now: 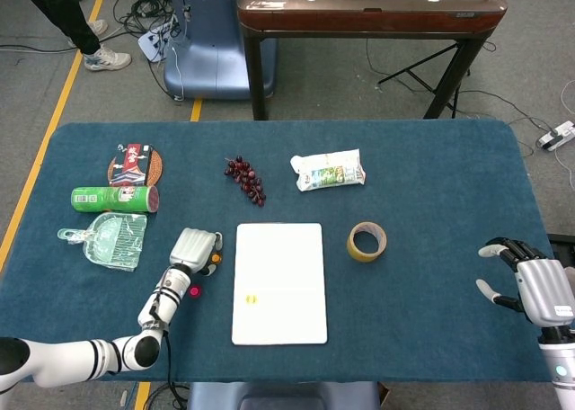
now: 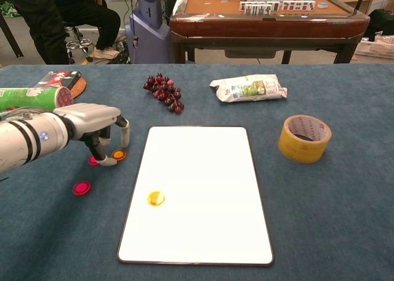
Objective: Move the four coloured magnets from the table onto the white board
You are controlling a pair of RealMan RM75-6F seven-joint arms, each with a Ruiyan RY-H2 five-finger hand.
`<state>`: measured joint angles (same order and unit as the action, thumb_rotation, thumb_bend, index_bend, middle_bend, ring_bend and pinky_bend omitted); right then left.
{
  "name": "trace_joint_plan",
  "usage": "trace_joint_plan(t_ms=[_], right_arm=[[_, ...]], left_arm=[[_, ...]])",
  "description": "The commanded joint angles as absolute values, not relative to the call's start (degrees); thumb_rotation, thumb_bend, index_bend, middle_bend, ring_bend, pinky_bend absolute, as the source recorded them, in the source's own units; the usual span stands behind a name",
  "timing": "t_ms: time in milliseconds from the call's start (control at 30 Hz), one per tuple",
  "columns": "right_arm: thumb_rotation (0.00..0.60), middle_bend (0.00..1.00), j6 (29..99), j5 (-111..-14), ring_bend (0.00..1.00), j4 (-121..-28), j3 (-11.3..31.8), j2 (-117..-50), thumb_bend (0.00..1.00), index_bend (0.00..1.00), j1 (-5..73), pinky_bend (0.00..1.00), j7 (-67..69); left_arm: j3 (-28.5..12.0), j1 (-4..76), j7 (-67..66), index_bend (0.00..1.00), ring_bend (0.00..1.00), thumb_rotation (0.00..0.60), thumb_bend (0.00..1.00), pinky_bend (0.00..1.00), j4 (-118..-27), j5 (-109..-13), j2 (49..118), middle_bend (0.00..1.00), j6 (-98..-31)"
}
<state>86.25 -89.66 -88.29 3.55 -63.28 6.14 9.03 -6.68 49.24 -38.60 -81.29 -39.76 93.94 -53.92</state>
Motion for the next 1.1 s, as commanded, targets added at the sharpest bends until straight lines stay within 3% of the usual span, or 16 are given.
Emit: trace_joint_plan(t_ms=[33, 1100], right_arm=[[0.600, 0.34, 86.28, -89.63, 0.31, -88.31, 3.57, -63.26, 0.16, 0.39, 6.14, 0.44, 9.04], [0.600, 0.34, 85.99, -89.45, 0.31, -88.20, 3.60, -63.28, 0.16, 0.39, 6.25, 0.44, 9.21]], left_arm=[[-6.65, 49.39, -38.78, 0.53, 1.00, 0.600, 0.27, 1.00, -81.19, -39.57, 94.07, 1.00, -53.91], [-6.21, 50.38, -39.63, 0.59, 1.00, 0.600, 0.30, 1.00, -81.42, -37.36, 94.07, 1.00, -53.89]])
